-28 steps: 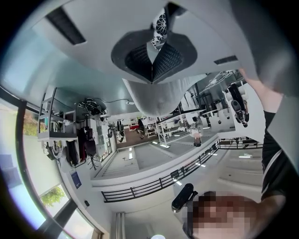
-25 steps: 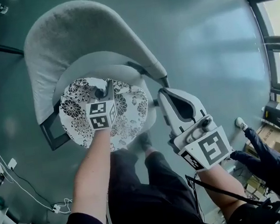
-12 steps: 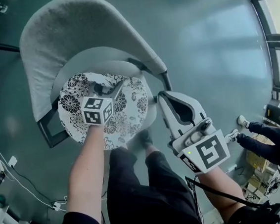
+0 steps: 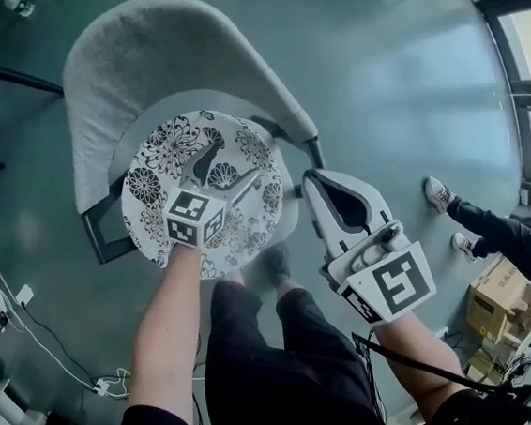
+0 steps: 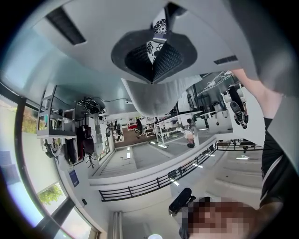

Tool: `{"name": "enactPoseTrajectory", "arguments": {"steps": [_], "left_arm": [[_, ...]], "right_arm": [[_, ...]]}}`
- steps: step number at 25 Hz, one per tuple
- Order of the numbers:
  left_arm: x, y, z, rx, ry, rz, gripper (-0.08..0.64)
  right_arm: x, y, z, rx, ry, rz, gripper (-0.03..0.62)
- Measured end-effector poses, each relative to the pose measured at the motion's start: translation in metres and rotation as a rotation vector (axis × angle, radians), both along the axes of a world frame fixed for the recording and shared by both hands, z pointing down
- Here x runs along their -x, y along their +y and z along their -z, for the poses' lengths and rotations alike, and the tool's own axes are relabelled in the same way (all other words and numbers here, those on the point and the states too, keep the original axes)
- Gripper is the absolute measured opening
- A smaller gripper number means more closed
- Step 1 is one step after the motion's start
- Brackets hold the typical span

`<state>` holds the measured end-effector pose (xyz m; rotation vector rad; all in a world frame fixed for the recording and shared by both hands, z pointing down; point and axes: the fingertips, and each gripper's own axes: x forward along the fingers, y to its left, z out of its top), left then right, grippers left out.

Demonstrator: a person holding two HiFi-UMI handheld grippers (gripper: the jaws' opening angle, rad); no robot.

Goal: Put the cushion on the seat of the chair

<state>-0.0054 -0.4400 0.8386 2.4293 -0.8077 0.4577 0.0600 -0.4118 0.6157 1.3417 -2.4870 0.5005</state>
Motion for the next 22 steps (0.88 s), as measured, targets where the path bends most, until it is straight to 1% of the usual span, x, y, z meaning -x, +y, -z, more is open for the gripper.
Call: {"name": "enactPoseTrajectory", "arguments": {"steps": [3, 5, 8, 11, 12, 13, 14, 15, 17, 19, 22], "left_arm": [[0.001, 0.004, 0.038, -0.065, 0.038, 0.02, 0.402], [0.003, 0.006, 0.071, -0.119, 0.069, 0.046, 0.402], [0.0, 0.02, 0.121, -0.196, 0.115, 0.058, 0.4], [0.0, 0.035, 0.16, -0.259, 0.113, 0.063, 0.393], [0.001, 0.039, 0.172, -0.278, 0.107, 0.065, 0.373], [0.002, 0.044, 0.183, -0.294, 0.106, 0.07, 0.329], [0.004, 0.048, 0.194, -0.311, 0.11, 0.081, 0.269], [0.005, 0.052, 0.206, -0.33, 0.116, 0.096, 0.241], [0.011, 0.058, 0.229, -0.372, 0.12, 0.137, 0.238], [0.018, 0.066, 0.252, -0.397, 0.118, 0.194, 0.229], [0.024, 0.084, 0.286, -0.411, 0.108, 0.249, 0.18]], "right_arm": [[0.001, 0.002, 0.01, -0.007, 0.002, 0.019, 0.011], [0.002, 0.003, 0.019, -0.015, -0.013, 0.03, 0.011], [0.003, 0.008, 0.033, -0.032, -0.018, 0.052, 0.011], [0.0, 0.011, 0.049, -0.054, -0.009, 0.071, 0.011], [-0.001, 0.013, 0.056, -0.058, -0.014, 0.073, 0.011], [-0.003, 0.015, 0.062, -0.06, -0.022, 0.074, 0.011], [-0.004, 0.018, 0.067, -0.062, -0.029, 0.077, 0.011], [-0.005, 0.021, 0.072, -0.066, -0.035, 0.081, 0.011], [-0.006, 0.026, 0.082, -0.08, -0.044, 0.094, 0.011], [-0.006, 0.033, 0.094, -0.096, -0.046, 0.109, 0.011], [-0.009, 0.048, 0.118, -0.112, -0.051, 0.131, 0.011]]}}
